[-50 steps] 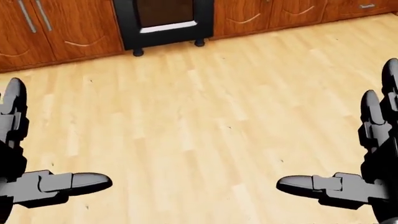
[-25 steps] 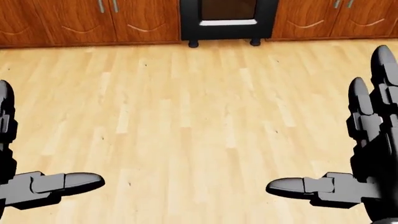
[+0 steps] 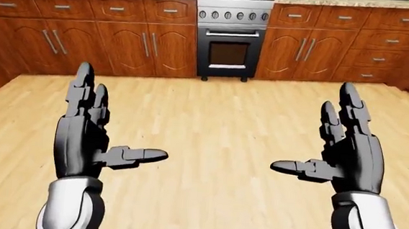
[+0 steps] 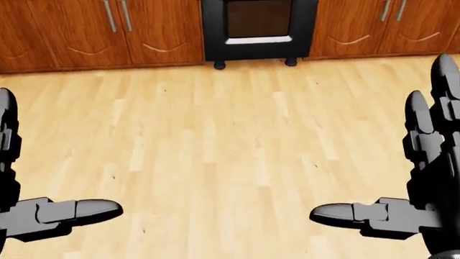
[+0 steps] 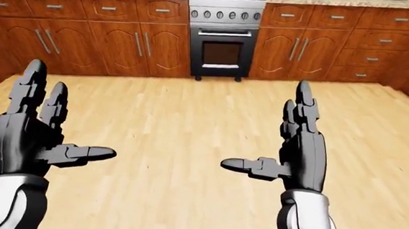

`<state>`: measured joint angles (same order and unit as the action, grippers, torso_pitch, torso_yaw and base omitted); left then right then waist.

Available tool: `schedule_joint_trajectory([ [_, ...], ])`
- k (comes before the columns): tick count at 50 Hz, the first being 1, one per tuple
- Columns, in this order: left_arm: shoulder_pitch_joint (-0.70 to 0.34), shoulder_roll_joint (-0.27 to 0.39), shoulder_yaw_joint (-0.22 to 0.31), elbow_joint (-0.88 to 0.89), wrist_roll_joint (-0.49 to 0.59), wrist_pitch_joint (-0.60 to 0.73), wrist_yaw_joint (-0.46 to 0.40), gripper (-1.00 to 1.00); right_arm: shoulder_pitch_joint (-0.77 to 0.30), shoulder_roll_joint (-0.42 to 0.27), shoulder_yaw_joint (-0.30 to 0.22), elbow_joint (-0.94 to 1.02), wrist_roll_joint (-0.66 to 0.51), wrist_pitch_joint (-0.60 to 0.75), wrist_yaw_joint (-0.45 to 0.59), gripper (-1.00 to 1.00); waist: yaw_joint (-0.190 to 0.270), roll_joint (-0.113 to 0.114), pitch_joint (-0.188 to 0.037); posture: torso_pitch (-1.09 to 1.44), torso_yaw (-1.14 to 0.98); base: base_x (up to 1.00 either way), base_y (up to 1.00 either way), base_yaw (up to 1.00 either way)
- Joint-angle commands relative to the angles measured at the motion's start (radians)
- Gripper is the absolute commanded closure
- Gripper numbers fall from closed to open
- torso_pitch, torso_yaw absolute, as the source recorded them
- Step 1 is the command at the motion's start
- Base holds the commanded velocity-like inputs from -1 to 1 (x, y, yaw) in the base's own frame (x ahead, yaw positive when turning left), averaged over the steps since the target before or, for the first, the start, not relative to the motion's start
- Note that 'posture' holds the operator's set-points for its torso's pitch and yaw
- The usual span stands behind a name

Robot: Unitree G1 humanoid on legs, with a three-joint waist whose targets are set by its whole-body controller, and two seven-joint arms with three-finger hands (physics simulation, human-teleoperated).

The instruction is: Navigate to the stove.

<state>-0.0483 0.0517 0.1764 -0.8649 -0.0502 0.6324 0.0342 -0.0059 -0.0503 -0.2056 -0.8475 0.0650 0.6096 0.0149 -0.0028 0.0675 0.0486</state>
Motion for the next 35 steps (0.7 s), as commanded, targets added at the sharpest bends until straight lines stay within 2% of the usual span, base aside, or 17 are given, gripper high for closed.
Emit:
schedule_joint_trajectory([
  [1, -0.010, 0.005, 0.006, -0.024, 0.002, -0.022, 0.002, -1.00, -0.011, -0.001, 0.003, -0.029, 0.003, -0.025, 0.002, -1.00, 0.002, 0.019, -0.014, 0.00, 0.00, 0.30, -0.16, 0.00],
  [2, -0.008, 0.004, 0.007, -0.016, 0.002, -0.032, 0.001, -1.00, -0.010, 0.000, 0.003, -0.027, 0.003, -0.027, 0.001, -1.00, 0.016, -0.016, -0.011, 0.00, 0.00, 0.29, -0.16, 0.00],
  [3, -0.007, 0.004, 0.006, -0.015, 0.002, -0.033, 0.000, -1.00, -0.008, 0.000, 0.003, -0.024, 0.002, -0.031, 0.001, -1.00, 0.006, 0.002, -0.009, 0.00, 0.00, 0.29, -0.16, 0.00],
  [5, -0.006, 0.004, 0.004, -0.017, 0.004, -0.032, 0.001, -1.00, -0.008, 0.000, 0.001, -0.025, 0.004, -0.029, 0.001, -1.00, 0.017, -0.002, -0.018, 0.00, 0.00, 0.29, -0.16, 0.00],
  [10, -0.008, 0.003, 0.007, -0.009, 0.003, -0.036, 0.001, -1.00, -0.010, 0.002, -0.004, -0.017, 0.009, -0.035, -0.006, -1.00, 0.028, -0.046, -0.013, 0.00, 0.00, 0.29, -0.16, 0.00],
  [12, -0.008, 0.004, 0.005, 0.005, 0.006, -0.051, 0.000, -1.00, -0.009, 0.001, -0.004, -0.012, 0.012, -0.037, -0.006, -1.00, 0.033, -0.080, -0.018, 0.00, 0.00, 0.29, -0.16, 0.00],
  [13, -0.006, 0.003, 0.005, 0.002, 0.005, -0.049, 0.001, -1.00, -0.008, 0.001, -0.004, -0.015, 0.015, -0.036, -0.006, -1.00, 0.033, -0.106, -0.026, 0.00, 0.00, 0.30, -0.16, 0.00],
  [14, -0.008, 0.003, 0.008, -0.005, 0.002, -0.040, 0.001, -1.00, -0.007, 0.001, -0.006, -0.018, 0.016, -0.034, -0.006, -1.00, 0.029, -0.149, -0.041, 0.00, 0.00, 0.29, -0.16, 0.00],
  [15, -0.005, 0.003, 0.006, 0.001, 0.004, -0.049, 0.000, -1.00, -0.006, 0.001, -0.006, -0.016, 0.016, -0.037, -0.006, -1.00, 0.016, -0.114, -0.030, 0.00, 0.00, 0.29, -0.15, 0.00],
  [16, -0.005, 0.003, 0.006, 0.002, 0.003, -0.050, 0.000, -1.00, -0.007, 0.000, -0.007, -0.017, 0.017, -0.035, -0.006, -1.00, 0.021, -0.129, -0.020, 0.00, 0.00, 0.30, -0.16, 0.00],
  [22, -0.004, 0.003, 0.009, -0.011, 0.001, -0.038, 0.000, -1.00, -0.010, -0.002, -0.016, -0.034, 0.025, -0.016, -0.010, -1.00, 0.002, -0.076, -0.003, 0.00, 0.00, 0.29, -0.17, 0.00],
  [24, -0.003, 0.004, 0.009, -0.017, 0.001, -0.033, -0.001, -1.00, -0.009, -0.003, -0.017, -0.035, 0.025, -0.014, -0.011, -1.00, -0.005, -0.044, 0.004, 0.00, 0.00, 0.30, -0.28, 0.00],
  [26, -0.005, 0.004, 0.008, -0.020, 0.001, -0.029, 0.000, -1.00, -0.011, -0.004, -0.018, -0.042, 0.028, -0.006, -0.012, -1.00, -0.008, 0.009, -0.012, 0.00, 0.00, 0.30, -0.29, 0.00],
  [27, -0.005, 0.004, 0.007, -0.022, 0.002, -0.027, 0.000, -1.00, -0.012, -0.004, -0.019, -0.045, 0.028, -0.003, -0.012, -1.00, 0.005, 0.001, -0.020, 0.00, 0.00, 0.28, -0.28, 0.00],
  [29, -0.005, 0.004, 0.006, -0.022, 0.003, -0.026, 0.000, -1.00, -0.014, -0.005, -0.018, -0.042, 0.027, -0.004, -0.012, -1.00, 0.009, 0.000, -0.012, 0.00, 0.00, 0.29, -0.29, 0.00],
  [32, -0.012, 0.004, 0.009, -0.027, -0.006, -0.014, 0.001, -1.00, -0.019, -0.006, -0.018, -0.040, 0.027, -0.003, -0.015, -1.00, 0.022, -0.011, -0.028, 0.00, 0.00, 0.29, -0.28, 0.00],
  [35, -0.010, 0.003, 0.006, -0.021, -0.004, -0.022, 0.001, -1.00, -0.020, -0.007, -0.020, -0.037, 0.028, -0.005, -0.015, -1.00, 0.032, -0.035, -0.021, 0.00, 0.00, 0.29, -0.28, 0.00],
])
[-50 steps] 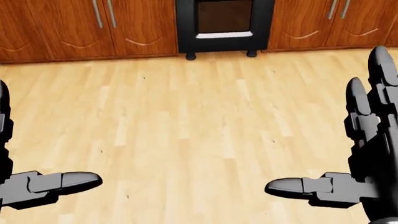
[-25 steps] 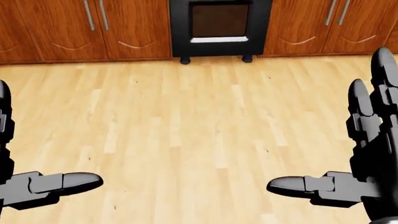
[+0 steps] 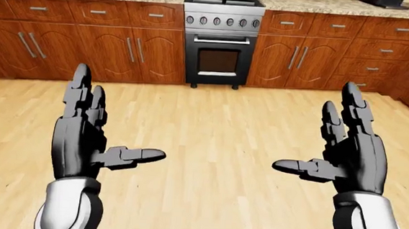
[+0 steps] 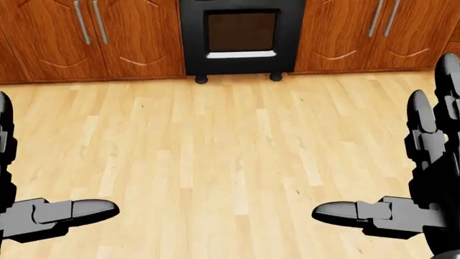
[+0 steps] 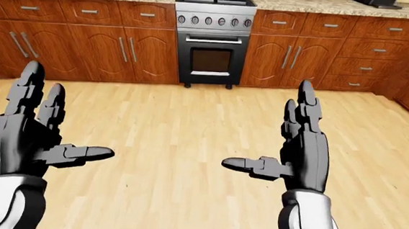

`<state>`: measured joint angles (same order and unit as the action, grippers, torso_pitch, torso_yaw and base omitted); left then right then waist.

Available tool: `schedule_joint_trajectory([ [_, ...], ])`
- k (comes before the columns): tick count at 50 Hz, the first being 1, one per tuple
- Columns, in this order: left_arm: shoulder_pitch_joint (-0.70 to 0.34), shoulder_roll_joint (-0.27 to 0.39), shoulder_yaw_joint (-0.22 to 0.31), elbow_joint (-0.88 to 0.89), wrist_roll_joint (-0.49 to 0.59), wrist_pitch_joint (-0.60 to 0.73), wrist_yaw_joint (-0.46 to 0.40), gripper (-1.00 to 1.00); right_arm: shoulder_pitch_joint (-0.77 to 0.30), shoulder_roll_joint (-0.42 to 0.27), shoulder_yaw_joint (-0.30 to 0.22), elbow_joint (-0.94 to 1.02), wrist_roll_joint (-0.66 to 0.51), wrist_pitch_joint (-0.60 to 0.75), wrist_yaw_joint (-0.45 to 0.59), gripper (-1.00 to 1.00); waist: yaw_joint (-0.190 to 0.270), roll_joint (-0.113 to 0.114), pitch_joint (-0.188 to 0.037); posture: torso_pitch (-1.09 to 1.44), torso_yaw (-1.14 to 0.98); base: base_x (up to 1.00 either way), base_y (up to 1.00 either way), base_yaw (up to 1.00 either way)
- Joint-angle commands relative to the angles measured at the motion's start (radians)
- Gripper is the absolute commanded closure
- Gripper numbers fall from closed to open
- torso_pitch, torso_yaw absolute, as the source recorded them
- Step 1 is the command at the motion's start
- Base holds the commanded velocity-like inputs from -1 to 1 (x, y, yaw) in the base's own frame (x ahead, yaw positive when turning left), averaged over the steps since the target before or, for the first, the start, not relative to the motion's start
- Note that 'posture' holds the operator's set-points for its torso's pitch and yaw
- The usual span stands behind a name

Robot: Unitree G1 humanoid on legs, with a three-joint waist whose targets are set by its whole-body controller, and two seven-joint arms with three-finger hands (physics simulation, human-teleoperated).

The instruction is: Navigate to the stove.

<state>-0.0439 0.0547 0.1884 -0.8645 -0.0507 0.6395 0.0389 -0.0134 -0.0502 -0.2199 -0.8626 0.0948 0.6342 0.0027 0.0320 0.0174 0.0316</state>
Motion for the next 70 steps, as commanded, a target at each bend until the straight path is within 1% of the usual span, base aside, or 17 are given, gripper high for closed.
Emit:
schedule_joint_trajectory([
  [1, -0.014, 0.000, -0.005, -0.025, -0.004, -0.025, -0.003, -1.00, -0.012, -0.007, -0.004, -0.023, -0.002, -0.028, -0.004, -1.00, 0.000, 0.002, 0.000, 0.00, 0.00, 0.28, -0.29, 0.00],
  [5, -0.015, 0.001, -0.002, -0.024, -0.006, -0.026, -0.002, -1.00, -0.010, -0.007, -0.004, -0.021, -0.002, -0.031, -0.004, -1.00, -0.006, -0.113, -0.031, 0.00, 0.00, 0.29, -0.29, 0.00],
  [6, -0.015, 0.001, -0.001, -0.022, -0.006, -0.029, -0.003, -1.00, -0.008, -0.005, -0.002, -0.018, -0.004, -0.036, -0.005, -1.00, -0.014, -0.066, -0.014, 0.00, 0.00, 0.30, -0.29, 0.00],
  [16, -0.015, 0.002, -0.002, -0.019, -0.005, -0.031, -0.001, -1.00, -0.007, 0.000, 0.000, 0.002, -0.025, -0.047, -0.023, -1.00, -0.034, -0.012, 0.005, 0.00, 0.00, 0.29, -0.24, 0.00],
  [20, -0.014, 0.003, 0.002, -0.025, -0.009, -0.025, -0.001, -1.00, -0.003, -0.003, 0.006, -0.001, -0.017, -0.052, -0.009, -1.00, -0.040, 0.063, -0.018, 0.00, 0.00, 0.29, -0.20, 0.00],
  [21, -0.015, 0.002, 0.002, -0.020, -0.008, -0.029, 0.000, -1.00, -0.002, -0.003, 0.005, 0.000, -0.017, -0.052, -0.007, -1.00, -0.026, 0.025, -0.002, 0.00, 0.00, 0.30, -0.17, 0.00],
  [29, -0.016, 0.003, 0.001, -0.014, -0.008, -0.035, -0.001, -1.00, -0.004, -0.004, 0.004, -0.007, -0.018, -0.046, -0.003, -1.00, -0.004, 0.003, 0.000, 0.00, 0.00, 0.29, -0.16, 0.00],
  [33, -0.013, 0.003, -0.001, -0.017, -0.008, -0.033, -0.001, -1.00, -0.006, -0.002, 0.001, -0.019, -0.012, -0.032, -0.005, -1.00, -0.015, -0.114, -0.029, 0.00, 0.00, 0.29, -0.12, 0.00],
  [34, -0.014, 0.003, 0.000, -0.019, -0.009, -0.030, -0.001, -1.00, -0.007, -0.002, 0.001, -0.018, -0.011, -0.032, -0.005, -1.00, -0.017, -0.061, -0.007, 0.00, 0.00, 0.30, -0.09, 0.00],
  [43, -0.018, 0.004, 0.006, -0.018, -0.014, -0.027, 0.001, -1.00, -0.005, -0.005, 0.003, -0.013, -0.012, -0.033, -0.003, -1.00, -0.039, -0.019, 0.010, 0.00, 0.00, 0.30, -0.09, 0.00],
  [48, -0.016, 0.004, 0.006, -0.015, -0.015, -0.032, 0.001, -1.00, -0.001, -0.004, 0.007, -0.009, -0.018, -0.041, -0.001, -1.00, -0.046, 0.074, -0.040, 0.00, 0.00, 0.29, -0.02, 0.00],
  [49, -0.015, 0.004, 0.006, -0.014, -0.014, -0.033, 0.001, -1.00, -0.001, -0.003, 0.008, -0.006, -0.019, -0.044, -0.001, -1.00, -0.027, 0.035, -0.004, 0.00, 0.00, 0.30, 0.00, 0.00],
  [50, -0.015, 0.004, 0.006, -0.011, -0.014, -0.036, 0.001, -1.00, 0.000, -0.003, 0.008, -0.004, -0.019, -0.046, -0.001, -1.00, -0.032, 0.053, 0.006, 0.00, 0.00, 0.29, 0.00, 0.00],
  [57, -0.011, 0.003, 0.009, -0.017, -0.017, -0.033, 0.000, -1.00, 0.006, -0.001, 0.006, -0.006, -0.022, -0.046, 0.002, -1.00, -0.010, -0.001, 0.001, 0.00, 0.00, 0.30, 0.00, 0.00],
  [61, -0.009, 0.002, 0.006, -0.019, -0.015, -0.034, 0.000, -1.00, 0.007, -0.001, 0.005, -0.010, -0.023, -0.044, 0.004, -1.00, -0.010, -0.096, -0.025, 0.00, 0.00, 0.29, 0.00, 0.00],
  [62, -0.007, 0.002, 0.004, -0.015, -0.013, -0.040, 0.000, -1.00, 0.007, -0.001, 0.006, -0.011, -0.024, -0.043, 0.004, -1.00, -0.022, -0.055, -0.007, 0.00, 0.00, 0.29, 0.00, 0.00],
  [70, -0.015, 0.003, 0.001, -0.020, -0.012, -0.027, 0.002, -1.00, -0.001, -0.003, 0.007, -0.005, -0.027, -0.041, 0.006, -1.00, -0.040, -0.025, 0.010, 0.00, 0.00, 0.29, 0.00, 0.00],
])
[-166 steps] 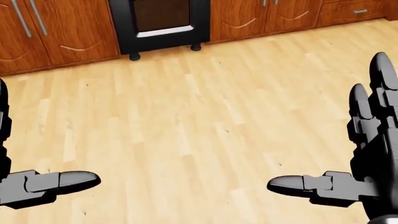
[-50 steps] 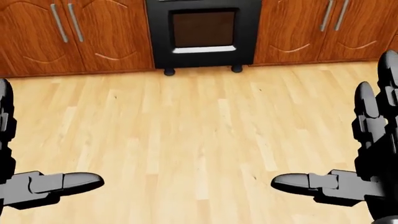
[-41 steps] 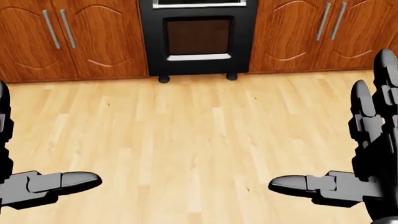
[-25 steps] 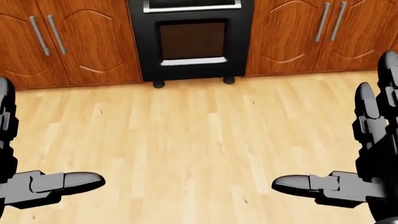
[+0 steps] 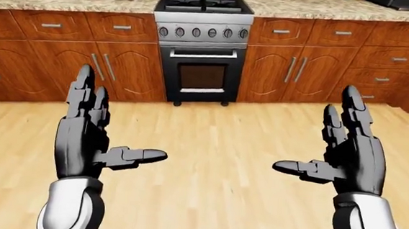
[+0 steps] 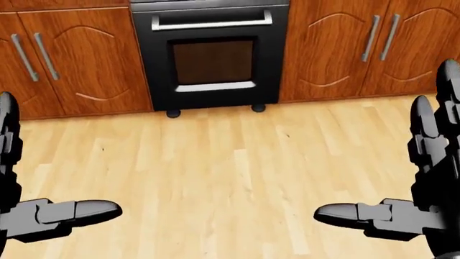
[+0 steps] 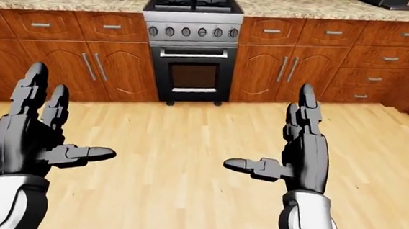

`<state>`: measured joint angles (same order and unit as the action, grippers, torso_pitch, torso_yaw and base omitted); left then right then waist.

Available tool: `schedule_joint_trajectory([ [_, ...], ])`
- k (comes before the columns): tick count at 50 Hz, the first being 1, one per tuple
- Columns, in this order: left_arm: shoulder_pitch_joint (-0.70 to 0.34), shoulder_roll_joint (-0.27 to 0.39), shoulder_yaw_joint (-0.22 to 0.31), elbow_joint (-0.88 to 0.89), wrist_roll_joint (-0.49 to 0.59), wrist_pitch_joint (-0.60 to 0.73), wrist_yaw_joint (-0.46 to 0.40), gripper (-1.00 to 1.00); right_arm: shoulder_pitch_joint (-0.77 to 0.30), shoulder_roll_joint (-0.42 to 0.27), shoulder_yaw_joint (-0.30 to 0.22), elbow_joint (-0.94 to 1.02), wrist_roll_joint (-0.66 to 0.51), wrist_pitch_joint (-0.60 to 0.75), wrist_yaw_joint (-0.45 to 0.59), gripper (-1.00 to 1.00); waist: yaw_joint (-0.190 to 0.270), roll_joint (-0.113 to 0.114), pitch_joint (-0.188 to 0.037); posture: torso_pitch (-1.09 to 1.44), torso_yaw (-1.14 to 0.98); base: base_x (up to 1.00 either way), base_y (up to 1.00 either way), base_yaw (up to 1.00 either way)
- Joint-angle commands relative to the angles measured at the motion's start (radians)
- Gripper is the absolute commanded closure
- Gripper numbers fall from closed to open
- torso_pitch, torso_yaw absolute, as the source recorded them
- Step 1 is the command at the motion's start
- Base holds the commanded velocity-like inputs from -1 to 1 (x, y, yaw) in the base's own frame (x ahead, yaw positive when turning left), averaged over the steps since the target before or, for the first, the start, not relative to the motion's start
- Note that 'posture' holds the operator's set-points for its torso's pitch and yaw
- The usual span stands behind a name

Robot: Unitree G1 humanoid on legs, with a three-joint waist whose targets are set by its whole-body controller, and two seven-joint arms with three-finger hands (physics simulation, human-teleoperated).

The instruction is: Navigate to the stove.

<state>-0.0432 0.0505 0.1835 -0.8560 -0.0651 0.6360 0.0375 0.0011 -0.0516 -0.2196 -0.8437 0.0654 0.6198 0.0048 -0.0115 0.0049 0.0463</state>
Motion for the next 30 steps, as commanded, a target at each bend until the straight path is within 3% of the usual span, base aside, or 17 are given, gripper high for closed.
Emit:
schedule_joint_trajectory([
  [1, -0.017, 0.007, 0.007, -0.025, 0.001, -0.025, 0.003, -1.00, -0.017, -0.002, 0.007, -0.025, 0.003, -0.024, 0.004, -1.00, 0.000, 0.000, -0.004, 0.00, 0.00, 0.28, 0.00, 0.00],
  [3, -0.016, 0.007, 0.006, -0.022, 0.002, -0.028, 0.003, -1.00, -0.017, -0.001, 0.007, -0.024, 0.002, -0.026, 0.004, -1.00, -0.004, 0.037, -0.013, 0.00, 0.00, 0.29, 0.00, 0.00],
  [4, -0.017, 0.008, 0.007, -0.023, 0.001, -0.026, 0.003, -1.00, -0.017, -0.001, 0.008, -0.023, 0.001, -0.027, 0.004, -1.00, -0.005, 0.067, -0.025, 0.00, 0.00, 0.29, 0.00, 0.00],
  [5, -0.019, 0.008, 0.008, -0.024, 0.001, -0.024, 0.003, -1.00, -0.016, -0.001, 0.010, -0.023, 0.000, -0.028, 0.004, -1.00, -0.005, 0.076, -0.041, 0.00, 0.00, 0.29, 0.00, 0.00],
  [6, -0.020, 0.009, 0.008, -0.031, 0.000, -0.017, 0.004, -1.00, -0.016, -0.002, 0.011, -0.025, -0.002, -0.025, 0.003, -1.00, 0.011, 0.059, -0.023, 0.00, 0.00, 0.30, 0.00, 0.00],
  [7, -0.021, 0.009, 0.008, -0.032, 0.000, -0.016, 0.004, -1.00, -0.017, -0.001, 0.010, -0.025, -0.001, -0.024, 0.003, -1.00, 0.006, 0.070, -0.011, 0.00, 0.00, 0.30, 0.00, 0.00],
  [10, -0.016, 0.008, 0.007, -0.021, 0.001, -0.030, 0.003, -1.00, -0.014, 0.000, 0.012, -0.025, -0.002, -0.026, 0.004, -1.00, 0.021, 0.050, -0.021, 0.00, 0.00, 0.29, 0.00, 0.00],
  [14, -0.013, 0.007, 0.008, -0.020, 0.001, -0.034, 0.002, -1.00, -0.010, 0.002, 0.016, -0.018, -0.005, -0.037, 0.005, -1.00, 0.031, 0.013, -0.015, 0.00, 0.00, 0.30, 0.00, 0.00],
  [16, -0.012, 0.007, 0.009, -0.022, 0.000, -0.032, 0.003, -1.00, -0.007, 0.003, 0.014, -0.017, -0.004, -0.037, 0.007, -1.00, 0.036, -0.016, -0.018, 0.00, 0.00, 0.29, 0.00, 0.00],
  [18, -0.011, 0.006, 0.010, -0.022, 0.000, -0.032, 0.002, -1.00, -0.004, 0.003, 0.016, -0.014, -0.006, -0.042, 0.009, -1.00, 0.036, -0.071, -0.035, 0.00, 0.00, 0.30, 0.00, 0.00],
  [19, -0.012, 0.006, 0.010, -0.024, -0.001, -0.030, 0.003, -1.00, -0.005, 0.003, 0.016, -0.016, -0.006, -0.040, 0.009, -1.00, 0.026, -0.053, -0.032, 0.00, 0.00, 0.30, 0.00, 0.00],
  [21, -0.012, 0.006, 0.012, -0.020, -0.002, -0.033, 0.003, -1.00, -0.003, 0.003, 0.016, -0.015, -0.008, -0.042, 0.010, -1.00, 0.021, -0.059, -0.013, 0.00, 0.00, 0.29, 0.03, 0.00],
  [25, -0.011, 0.007, 0.010, -0.022, -0.002, -0.032, 0.003, -1.00, -0.003, 0.004, 0.018, -0.018, -0.009, -0.040, 0.011, -1.00, 0.008, -0.043, -0.018, 0.00, 0.00, 0.29, 0.08, 0.00],
  [30, -0.012, 0.007, 0.008, -0.021, -0.001, -0.032, 0.004, -1.00, -0.007, 0.002, 0.015, -0.021, -0.009, -0.033, 0.011, -1.00, -0.003, 0.010, -0.010, 0.00, 0.00, 0.30, 0.08, 0.00],
])
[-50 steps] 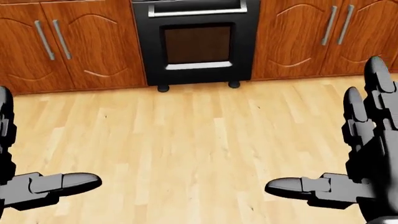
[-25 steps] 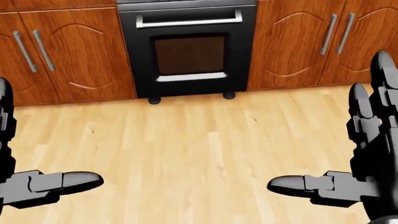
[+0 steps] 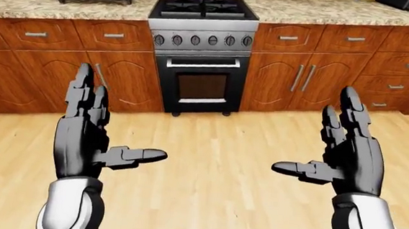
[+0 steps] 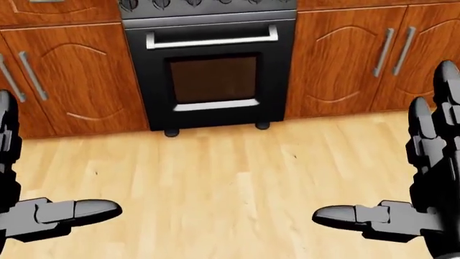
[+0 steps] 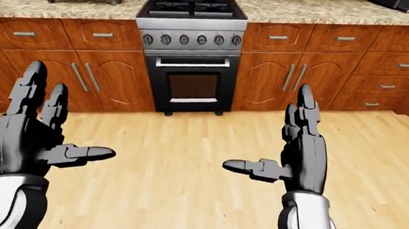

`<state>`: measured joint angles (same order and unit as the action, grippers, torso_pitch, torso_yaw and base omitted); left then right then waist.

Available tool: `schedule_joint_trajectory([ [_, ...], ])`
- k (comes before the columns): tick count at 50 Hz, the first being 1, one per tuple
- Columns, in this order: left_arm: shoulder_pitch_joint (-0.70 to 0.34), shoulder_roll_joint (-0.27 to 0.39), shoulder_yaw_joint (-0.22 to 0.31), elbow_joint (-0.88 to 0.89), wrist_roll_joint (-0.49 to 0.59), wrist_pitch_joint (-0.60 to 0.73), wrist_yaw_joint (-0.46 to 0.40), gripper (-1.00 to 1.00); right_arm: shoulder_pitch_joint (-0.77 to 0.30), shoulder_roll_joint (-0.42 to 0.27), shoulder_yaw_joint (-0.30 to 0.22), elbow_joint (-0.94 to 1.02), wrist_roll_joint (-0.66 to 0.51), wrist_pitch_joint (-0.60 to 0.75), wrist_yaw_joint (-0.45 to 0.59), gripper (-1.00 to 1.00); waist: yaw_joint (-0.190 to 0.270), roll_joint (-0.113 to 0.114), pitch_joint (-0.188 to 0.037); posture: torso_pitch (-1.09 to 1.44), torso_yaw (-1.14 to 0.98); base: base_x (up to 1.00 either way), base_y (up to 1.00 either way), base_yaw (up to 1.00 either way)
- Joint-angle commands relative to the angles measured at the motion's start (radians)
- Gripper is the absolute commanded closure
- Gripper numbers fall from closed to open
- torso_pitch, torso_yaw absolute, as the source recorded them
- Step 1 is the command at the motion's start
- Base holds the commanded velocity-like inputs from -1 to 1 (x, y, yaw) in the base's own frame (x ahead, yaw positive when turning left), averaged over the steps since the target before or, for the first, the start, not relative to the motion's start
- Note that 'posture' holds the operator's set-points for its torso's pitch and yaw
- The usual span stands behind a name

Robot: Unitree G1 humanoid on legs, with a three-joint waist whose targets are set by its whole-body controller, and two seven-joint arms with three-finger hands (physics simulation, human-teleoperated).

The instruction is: Navigate to the stove.

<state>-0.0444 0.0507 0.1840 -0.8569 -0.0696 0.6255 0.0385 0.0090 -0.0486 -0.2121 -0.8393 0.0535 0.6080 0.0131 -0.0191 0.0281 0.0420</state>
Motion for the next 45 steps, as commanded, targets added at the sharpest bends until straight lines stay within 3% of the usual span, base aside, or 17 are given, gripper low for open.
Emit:
schedule_joint_trajectory([
  [1, -0.012, 0.007, 0.008, -0.020, 0.003, -0.021, 0.003, -1.00, -0.016, -0.001, 0.007, -0.028, 0.004, -0.018, 0.003, -1.00, 0.003, 0.007, -0.011, 0.00, 0.00, 0.29, 0.09, 0.00],
  [3, -0.012, 0.007, 0.006, -0.019, 0.004, -0.022, 0.003, -1.00, -0.017, -0.001, 0.005, -0.029, 0.004, -0.016, 0.004, -1.00, 0.006, 0.073, -0.037, 0.00, 0.00, 0.29, 0.08, 0.00],
  [4, -0.013, 0.007, 0.006, -0.021, 0.004, -0.020, 0.003, -1.00, -0.018, -0.002, 0.005, -0.027, 0.004, -0.016, 0.004, -1.00, 0.019, 0.026, -0.019, 0.00, 0.00, 0.30, 0.08, 0.00],
  [5, -0.013, 0.007, 0.006, -0.022, 0.004, -0.017, 0.004, -1.00, -0.018, -0.003, 0.006, -0.025, 0.003, -0.019, 0.005, -1.00, 0.012, 0.047, -0.009, 0.00, 0.00, 0.29, 0.08, 0.00],
  [6, -0.015, 0.007, 0.005, -0.025, 0.004, -0.013, 0.004, -1.00, -0.019, -0.002, 0.007, -0.026, 0.002, -0.016, 0.004, -1.00, 0.024, 0.043, -0.010, 0.00, 0.00, 0.29, 0.08, 0.00],
  [13, -0.016, 0.008, 0.008, -0.019, 0.003, -0.017, 0.004, -1.00, -0.021, -0.003, 0.006, -0.023, 0.002, -0.018, 0.004, -1.00, 0.041, -0.020, -0.009, 0.00, 0.00, 0.30, 0.08, 0.00],
  [15, -0.016, 0.008, 0.009, -0.017, 0.002, -0.020, 0.004, -1.00, -0.019, -0.003, 0.007, -0.020, 0.001, -0.022, 0.005, -1.00, 0.045, -0.052, -0.015, 0.00, 0.00, 0.30, 0.08, 0.00],
  [17, -0.016, 0.008, 0.010, -0.022, 0.001, -0.014, 0.004, -1.00, -0.019, -0.003, 0.008, -0.025, 0.000, -0.017, 0.004, -1.00, 0.040, -0.113, -0.036, 0.00, 0.00, 0.29, 0.08, 0.00],
  [18, -0.016, 0.008, 0.011, -0.020, 0.000, -0.016, 0.004, -1.00, -0.018, -0.002, 0.008, -0.025, -0.001, -0.018, 0.005, -1.00, 0.028, -0.064, -0.016, 0.00, 0.00, 0.30, 0.08, 0.00],
  [19, -0.014, 0.008, 0.010, -0.020, 0.001, -0.018, 0.004, -1.00, -0.016, -0.002, 0.010, -0.019, -0.003, -0.025, 0.006, -1.00, 0.034, -0.089, -0.009, 0.00, 0.00, 0.30, 0.08, 0.00],
  [23, -0.012, 0.007, 0.010, -0.019, 0.001, -0.022, 0.004, -1.00, -0.014, -0.001, 0.009, -0.021, -0.002, -0.025, 0.007, -1.00, 0.016, -0.071, -0.014, 0.00, 0.00, 0.29, 0.08, 0.00],
  [28, -0.015, 0.008, 0.012, -0.018, -0.001, -0.020, 0.006, -1.00, -0.012, -0.003, 0.021, -0.008, -0.024, -0.042, 0.009, -1.00, 0.003, -0.008, -0.006, 0.00, 0.00, 0.29, 0.08, 0.00],
  [30, -0.017, 0.009, 0.014, -0.020, -0.002, -0.015, 0.006, -1.00, -0.013, -0.001, 0.019, -0.013, -0.023, -0.036, 0.010, -1.00, 0.001, 0.047, -0.026, 0.00, 0.00, 0.30, 0.08, 0.00],
  [31, -0.017, 0.009, 0.012, -0.018, -0.002, -0.017, 0.006, -1.00, -0.013, -0.001, 0.018, -0.005, -0.024, -0.042, 0.011, -1.00, 0.003, 0.055, -0.041, 0.00, 0.00, 0.29, 0.08, 0.00],
  [33, -0.018, 0.010, 0.014, -0.017, -0.003, -0.018, 0.006, -1.00, -0.014, 0.000, 0.019, -0.005, -0.025, -0.042, 0.012, -1.00, 0.014, 0.047, -0.006, 0.00, 0.00, 0.29, 0.09, 0.00],
  [40, -0.014, 0.009, 0.009, -0.016, 0.000, -0.022, 0.005, -1.00, -0.013, 0.000, 0.017, -0.006, -0.025, -0.039, 0.015, -1.00, 0.037, -0.010, -0.010, 0.00, 0.00, 0.29, 0.08, 0.00],
  [45, -0.016, 0.009, 0.008, -0.017, 0.001, -0.020, 0.005, -1.00, -0.017, -0.001, 0.016, -0.015, -0.024, -0.027, 0.015, -1.00, 0.045, -0.087, -0.035, 0.00, 0.00, 0.29, 0.08, 0.00],
])
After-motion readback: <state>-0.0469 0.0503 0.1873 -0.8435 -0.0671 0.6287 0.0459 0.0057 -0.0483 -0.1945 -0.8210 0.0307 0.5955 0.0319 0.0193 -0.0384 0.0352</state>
